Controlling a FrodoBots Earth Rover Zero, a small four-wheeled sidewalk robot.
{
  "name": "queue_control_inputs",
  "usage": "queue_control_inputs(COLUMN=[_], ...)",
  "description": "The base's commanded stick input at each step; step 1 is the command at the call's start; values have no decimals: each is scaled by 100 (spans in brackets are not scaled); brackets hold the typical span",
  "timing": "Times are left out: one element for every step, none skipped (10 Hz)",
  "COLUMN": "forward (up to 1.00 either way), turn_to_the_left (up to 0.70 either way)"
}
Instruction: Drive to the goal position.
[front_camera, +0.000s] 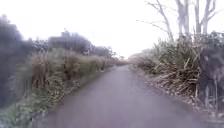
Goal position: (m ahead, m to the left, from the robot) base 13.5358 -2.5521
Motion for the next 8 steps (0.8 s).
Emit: queue_control_inputs(forward=[70,70,70,70,70,70,70,70], turn_to_the_left=[-35,-35,-35,-35,-35,-35,-35,-9])
